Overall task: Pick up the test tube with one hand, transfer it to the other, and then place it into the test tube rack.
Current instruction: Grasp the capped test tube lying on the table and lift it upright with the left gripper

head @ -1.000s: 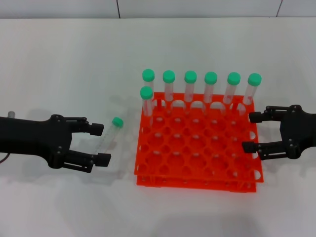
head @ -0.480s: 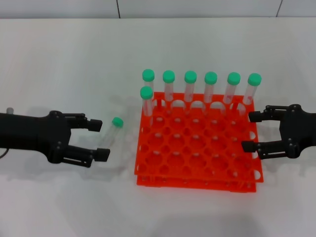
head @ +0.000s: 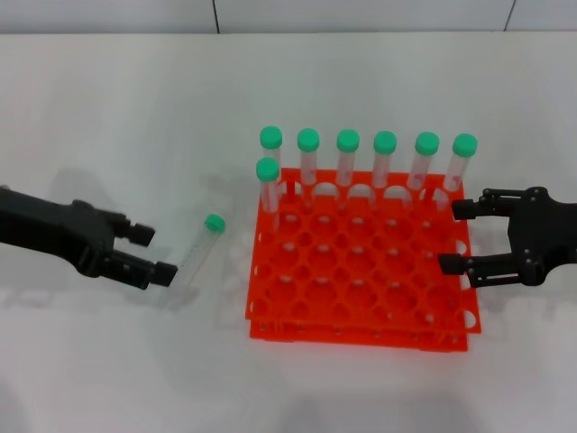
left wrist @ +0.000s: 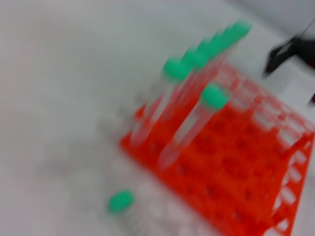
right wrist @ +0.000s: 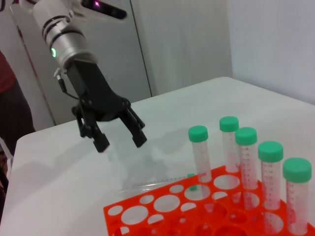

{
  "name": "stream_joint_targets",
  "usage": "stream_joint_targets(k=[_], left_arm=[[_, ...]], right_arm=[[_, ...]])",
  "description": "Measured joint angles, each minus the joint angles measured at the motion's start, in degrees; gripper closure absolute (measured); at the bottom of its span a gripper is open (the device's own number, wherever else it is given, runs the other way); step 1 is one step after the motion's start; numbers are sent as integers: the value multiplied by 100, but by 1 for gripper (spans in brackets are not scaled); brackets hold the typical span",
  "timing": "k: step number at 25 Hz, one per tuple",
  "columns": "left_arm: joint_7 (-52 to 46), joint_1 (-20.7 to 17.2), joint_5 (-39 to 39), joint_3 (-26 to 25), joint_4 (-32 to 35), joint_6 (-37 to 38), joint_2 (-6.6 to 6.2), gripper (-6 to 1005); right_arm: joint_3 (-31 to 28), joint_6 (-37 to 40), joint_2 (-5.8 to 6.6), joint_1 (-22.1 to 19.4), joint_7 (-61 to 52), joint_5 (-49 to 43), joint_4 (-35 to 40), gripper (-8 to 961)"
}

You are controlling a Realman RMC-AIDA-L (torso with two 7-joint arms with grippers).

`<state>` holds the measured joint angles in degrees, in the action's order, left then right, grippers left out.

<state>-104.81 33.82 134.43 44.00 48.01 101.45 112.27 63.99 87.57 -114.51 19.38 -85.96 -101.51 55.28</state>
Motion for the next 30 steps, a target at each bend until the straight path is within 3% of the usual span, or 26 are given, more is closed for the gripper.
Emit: stream_joint_targets(k=[10,20,30], left_arm=[[-722,522,1526,21,-2,-18,44,117],[-925,911,1892,69,-35,-277,127,125],[-924,1066,1879,504,-79,-434,268,133]], right_arm=[[0,-49,-29,79,12,26,-5,140],[-5,-71,-46,86,31,35,-28,141],[-9,-74,-45,83,36,35,-32,141]])
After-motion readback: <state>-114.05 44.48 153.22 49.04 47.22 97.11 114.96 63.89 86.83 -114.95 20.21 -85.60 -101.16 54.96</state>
